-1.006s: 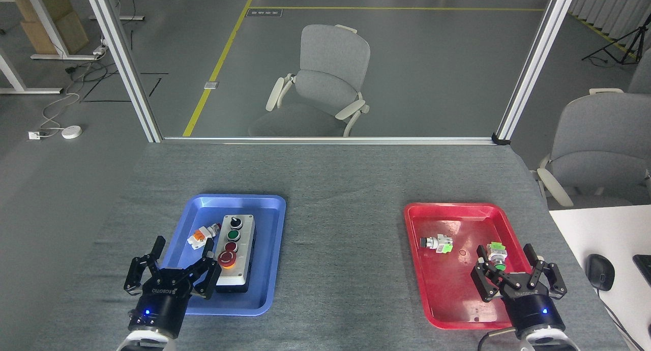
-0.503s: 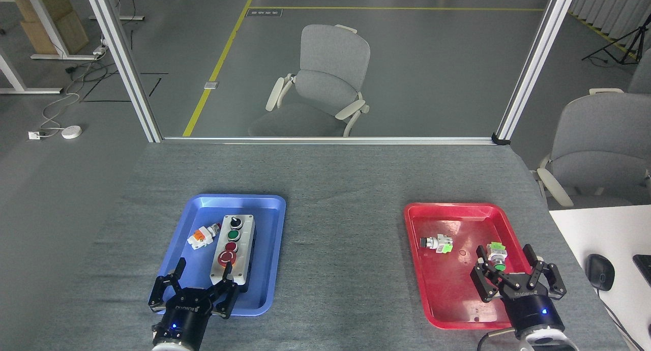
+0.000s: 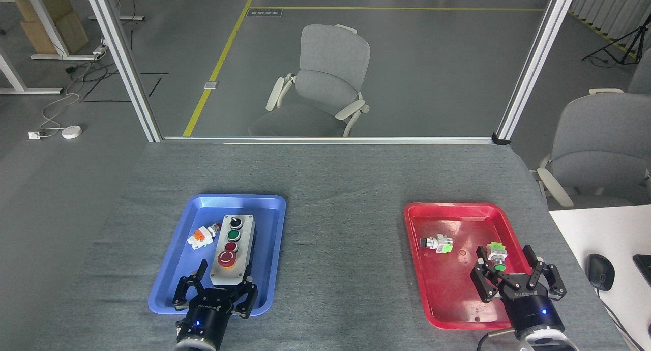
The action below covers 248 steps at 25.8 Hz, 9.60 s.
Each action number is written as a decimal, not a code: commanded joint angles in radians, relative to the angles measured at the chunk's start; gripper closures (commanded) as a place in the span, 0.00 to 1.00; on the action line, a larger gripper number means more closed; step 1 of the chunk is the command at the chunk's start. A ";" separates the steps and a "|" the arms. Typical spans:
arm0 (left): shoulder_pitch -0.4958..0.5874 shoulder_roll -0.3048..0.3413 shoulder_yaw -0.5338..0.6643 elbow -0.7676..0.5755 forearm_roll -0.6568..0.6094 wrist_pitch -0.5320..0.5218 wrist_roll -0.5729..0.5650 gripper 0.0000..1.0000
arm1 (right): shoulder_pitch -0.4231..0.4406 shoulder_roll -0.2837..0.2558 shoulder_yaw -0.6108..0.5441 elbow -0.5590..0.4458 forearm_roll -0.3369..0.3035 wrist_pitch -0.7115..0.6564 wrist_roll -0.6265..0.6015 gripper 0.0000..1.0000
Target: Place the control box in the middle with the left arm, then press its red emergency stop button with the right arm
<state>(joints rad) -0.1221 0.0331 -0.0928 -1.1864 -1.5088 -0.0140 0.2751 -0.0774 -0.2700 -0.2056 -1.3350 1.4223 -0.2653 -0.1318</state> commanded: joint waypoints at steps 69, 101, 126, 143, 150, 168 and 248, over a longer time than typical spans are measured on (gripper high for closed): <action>-0.180 -0.171 -0.484 0.208 0.263 0.322 0.049 1.00 | -0.004 0.000 -0.003 -0.001 -0.008 -0.008 -0.003 0.01; -0.228 -0.173 -0.651 0.312 0.463 0.361 0.064 0.00 | -0.007 0.000 -0.005 -0.001 -0.008 -0.003 -0.005 0.01; -0.073 0.048 -0.630 -0.167 0.306 0.533 0.082 0.01 | -0.087 -0.003 0.003 0.023 -0.014 -0.020 -0.008 0.53; 0.032 0.291 -0.191 -0.170 0.312 0.034 0.012 0.01 | -0.203 0.006 0.284 0.168 -0.094 -0.468 0.005 1.00; 0.010 0.337 -0.171 -0.099 0.306 -0.060 0.016 0.01 | -0.220 0.028 0.377 0.237 -0.092 -0.496 0.005 1.00; -0.010 0.301 -0.070 -0.041 0.318 -0.058 -0.033 0.01 | -0.279 0.120 0.466 0.376 -0.054 -0.446 0.003 1.00; -0.028 0.241 0.027 -0.217 0.358 -0.032 -0.191 0.01 | -0.056 0.044 -0.011 0.109 -0.086 0.044 -0.060 0.01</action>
<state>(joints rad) -0.1500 0.2746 -0.0660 -1.4053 -1.1504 -0.0453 0.0865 -0.1342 -0.2239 -0.2161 -1.2265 1.3364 -0.2214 -0.1912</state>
